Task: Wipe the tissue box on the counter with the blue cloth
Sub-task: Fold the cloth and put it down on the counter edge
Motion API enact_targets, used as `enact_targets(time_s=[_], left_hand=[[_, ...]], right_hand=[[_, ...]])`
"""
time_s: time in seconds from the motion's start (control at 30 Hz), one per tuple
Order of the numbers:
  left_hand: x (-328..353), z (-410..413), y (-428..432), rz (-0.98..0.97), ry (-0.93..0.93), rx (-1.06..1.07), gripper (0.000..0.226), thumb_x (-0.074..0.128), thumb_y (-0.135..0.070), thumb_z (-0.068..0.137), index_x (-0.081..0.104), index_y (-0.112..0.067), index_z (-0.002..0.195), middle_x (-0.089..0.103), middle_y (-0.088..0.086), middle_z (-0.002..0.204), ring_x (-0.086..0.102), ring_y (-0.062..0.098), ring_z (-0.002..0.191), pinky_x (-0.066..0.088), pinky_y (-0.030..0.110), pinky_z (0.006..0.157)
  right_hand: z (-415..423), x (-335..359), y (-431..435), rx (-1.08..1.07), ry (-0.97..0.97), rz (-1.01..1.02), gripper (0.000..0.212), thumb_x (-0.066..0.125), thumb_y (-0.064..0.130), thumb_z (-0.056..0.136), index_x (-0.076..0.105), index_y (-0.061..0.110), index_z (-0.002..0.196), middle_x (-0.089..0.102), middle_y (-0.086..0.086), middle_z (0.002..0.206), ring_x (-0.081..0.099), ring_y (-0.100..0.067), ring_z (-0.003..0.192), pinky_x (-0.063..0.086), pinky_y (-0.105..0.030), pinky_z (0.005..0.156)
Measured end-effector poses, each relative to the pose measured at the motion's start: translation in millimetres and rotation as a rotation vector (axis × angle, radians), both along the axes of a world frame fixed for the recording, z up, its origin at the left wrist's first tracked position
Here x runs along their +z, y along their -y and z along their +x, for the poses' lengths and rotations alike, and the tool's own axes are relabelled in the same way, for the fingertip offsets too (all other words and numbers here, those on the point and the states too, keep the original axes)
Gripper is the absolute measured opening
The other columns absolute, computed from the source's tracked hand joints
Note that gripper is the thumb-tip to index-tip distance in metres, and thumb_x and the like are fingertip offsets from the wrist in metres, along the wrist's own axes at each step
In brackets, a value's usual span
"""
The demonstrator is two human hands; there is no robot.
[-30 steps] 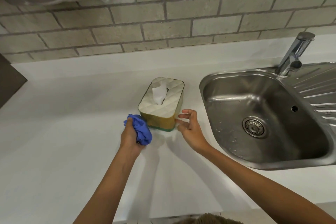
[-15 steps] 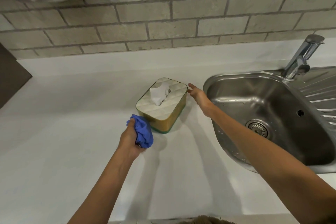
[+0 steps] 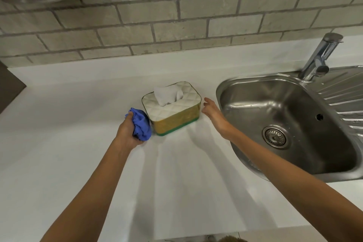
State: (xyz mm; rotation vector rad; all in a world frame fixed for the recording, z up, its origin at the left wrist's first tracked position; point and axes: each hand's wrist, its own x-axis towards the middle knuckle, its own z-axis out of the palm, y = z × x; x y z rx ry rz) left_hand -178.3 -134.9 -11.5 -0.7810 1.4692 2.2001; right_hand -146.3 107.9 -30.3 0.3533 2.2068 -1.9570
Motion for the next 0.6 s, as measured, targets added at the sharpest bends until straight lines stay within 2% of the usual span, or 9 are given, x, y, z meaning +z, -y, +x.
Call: enact_targets(time_s=[0.07,0.13,0.2,0.27,0.3,0.37,0.43,0.53,0.6], left_hand=[[-3,7,3,0.013,-0.018,0.004,0.030,0.035,-0.047,0.096,0.051,-0.029,0.078,0.064,-0.002,0.063,0.050,0.011,0.070,0.042,0.025,0.063],[-5,21,8,0.059,-0.043,-0.001,0.033,0.032,-0.047,0.096,0.051,-0.029,0.076,0.059,0.001,0.061,0.046,0.012,0.066,0.035,0.024,0.057],[-5,41,12,0.127,-0.077,-0.014,0.038,0.030,-0.047,0.097,0.055,-0.027,0.075,0.061,-0.002,0.054,0.054,0.010,0.059,0.038,0.021,0.054],[-3,60,14,0.168,-0.114,-0.050,0.047,0.030,-0.047,0.096,0.060,-0.025,0.068,0.058,-0.003,0.041,0.056,0.009,0.040,0.044,0.014,0.044],[-2,70,12,0.167,-0.123,-0.071,0.048,0.031,-0.048,0.096,0.064,-0.024,0.068,0.060,0.000,0.044,0.057,0.011,0.039,0.046,0.016,0.043],[-1,86,3,0.160,-0.115,-0.081,0.040,0.039,-0.050,0.092,0.067,-0.022,0.088,0.070,0.006,0.073,0.066,0.019,0.061,0.054,0.027,0.050],[1,99,-9,0.226,-0.105,-0.091,0.038,0.045,-0.049,0.089,0.067,-0.020,0.098,0.071,0.007,0.094,0.068,0.022,0.085,0.058,0.032,0.064],[0,111,-27,0.316,-0.120,-0.151,0.041,0.044,-0.047,0.090,0.064,-0.015,0.107,0.074,0.006,0.095,0.069,0.019,0.091,0.059,0.034,0.075],[-1,116,-35,0.311,-0.106,-0.224,0.043,0.038,-0.050,0.091,0.065,-0.020,0.106,0.076,0.003,0.090,0.069,0.018,0.089,0.058,0.036,0.067]], right_hand=[[8,2,5,-0.111,-0.068,0.053,0.054,0.048,0.022,0.090,0.029,0.022,0.141,0.044,0.001,0.131,0.047,-0.016,0.114,0.038,-0.021,0.088],[21,8,17,-0.158,-0.189,0.090,0.048,0.057,0.015,0.086,0.042,0.021,0.130,0.052,0.007,0.107,0.054,-0.015,0.095,0.043,-0.013,0.070],[38,14,34,-0.040,-0.280,0.173,0.045,0.067,0.018,0.079,0.050,0.021,0.121,0.053,0.006,0.104,0.057,-0.014,0.090,0.044,-0.007,0.066],[57,21,53,0.117,-0.336,0.301,0.055,0.075,0.037,0.070,0.054,0.026,0.119,0.052,0.012,0.111,0.057,-0.007,0.092,0.044,-0.007,0.067],[66,26,61,0.181,-0.352,0.351,0.062,0.077,0.045,0.064,0.053,0.030,0.120,0.051,0.016,0.111,0.055,-0.004,0.092,0.044,-0.009,0.068],[82,34,75,0.275,-0.377,0.421,0.073,0.078,0.054,0.055,0.051,0.035,0.121,0.048,0.020,0.110,0.053,-0.001,0.091,0.044,-0.012,0.073],[93,40,85,0.323,-0.415,0.492,0.076,0.078,0.057,0.052,0.052,0.034,0.120,0.049,0.020,0.110,0.051,-0.001,0.089,0.045,-0.016,0.076],[106,41,86,0.305,-0.467,0.556,0.067,0.079,0.052,0.055,0.058,0.027,0.114,0.052,0.015,0.101,0.051,-0.002,0.082,0.047,-0.019,0.075],[111,41,78,0.257,-0.435,0.518,0.061,0.080,0.047,0.057,0.063,0.024,0.111,0.055,0.011,0.097,0.053,-0.001,0.075,0.047,-0.014,0.072]])
